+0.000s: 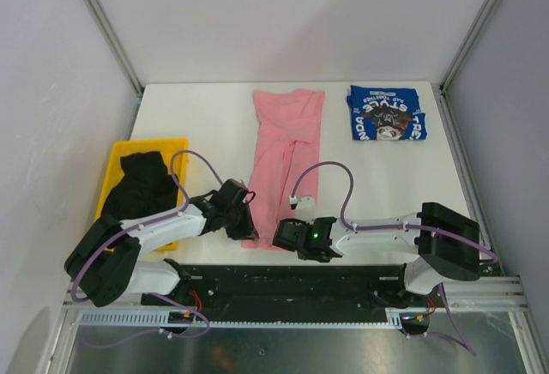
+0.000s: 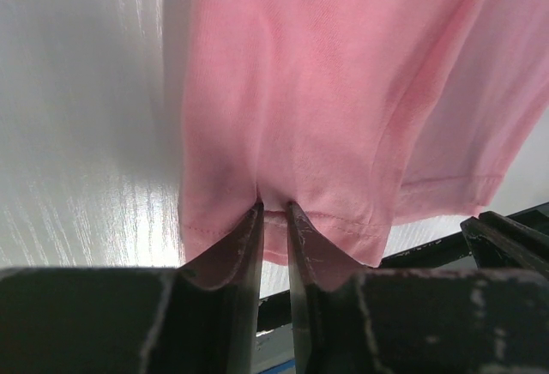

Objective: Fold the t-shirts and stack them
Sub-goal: Rotate the tshirt 90 degrees

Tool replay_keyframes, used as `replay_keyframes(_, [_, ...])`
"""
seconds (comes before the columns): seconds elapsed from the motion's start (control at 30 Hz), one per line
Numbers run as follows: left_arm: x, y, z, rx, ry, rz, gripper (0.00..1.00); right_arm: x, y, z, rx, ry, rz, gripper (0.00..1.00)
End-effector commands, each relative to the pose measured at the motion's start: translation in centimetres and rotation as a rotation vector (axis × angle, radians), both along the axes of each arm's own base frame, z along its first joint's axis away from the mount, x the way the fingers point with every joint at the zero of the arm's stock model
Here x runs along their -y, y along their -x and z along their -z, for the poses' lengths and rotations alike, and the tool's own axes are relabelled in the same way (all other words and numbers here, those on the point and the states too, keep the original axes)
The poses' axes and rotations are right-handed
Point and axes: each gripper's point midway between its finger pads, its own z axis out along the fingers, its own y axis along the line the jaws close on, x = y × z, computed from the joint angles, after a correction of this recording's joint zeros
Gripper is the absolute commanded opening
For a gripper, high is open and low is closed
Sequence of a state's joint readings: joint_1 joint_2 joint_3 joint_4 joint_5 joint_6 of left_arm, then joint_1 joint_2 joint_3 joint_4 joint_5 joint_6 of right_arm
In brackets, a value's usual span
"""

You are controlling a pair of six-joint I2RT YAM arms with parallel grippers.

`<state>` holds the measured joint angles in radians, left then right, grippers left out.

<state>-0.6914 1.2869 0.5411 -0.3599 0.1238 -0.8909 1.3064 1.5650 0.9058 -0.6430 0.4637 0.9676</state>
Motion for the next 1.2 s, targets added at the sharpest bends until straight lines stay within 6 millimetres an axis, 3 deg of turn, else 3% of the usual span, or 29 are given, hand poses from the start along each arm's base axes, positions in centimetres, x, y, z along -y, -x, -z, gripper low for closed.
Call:
replay_keyframes(0.0, [-1.3,1.0,1.5,-0.037,-0.051,-0.012,0.23,-0.9,-0.6,-1.5,0.044,-0.037,0.004,0.24])
replay_keyframes(0.17, [-1.4,1.1,1.5,-0.037,-0.052,-0.011,0.23,-0.9,-1.0,-1.0,0.044,-0.025,0.008,0.29])
replay_keyframes(0.7, [-1.5,1.2,1.6,-0.04,-0.054,-0.009,0.23,-0.8,-1.6,0.3,0.034,0.004,0.011,0.28])
replay_keyframes(1.17, [-1.7,1.3,1.8,-0.043,-0.062,-0.006,0.23,-0.2,-1.7,-0.1,0.038,0.009,0.027,0.07])
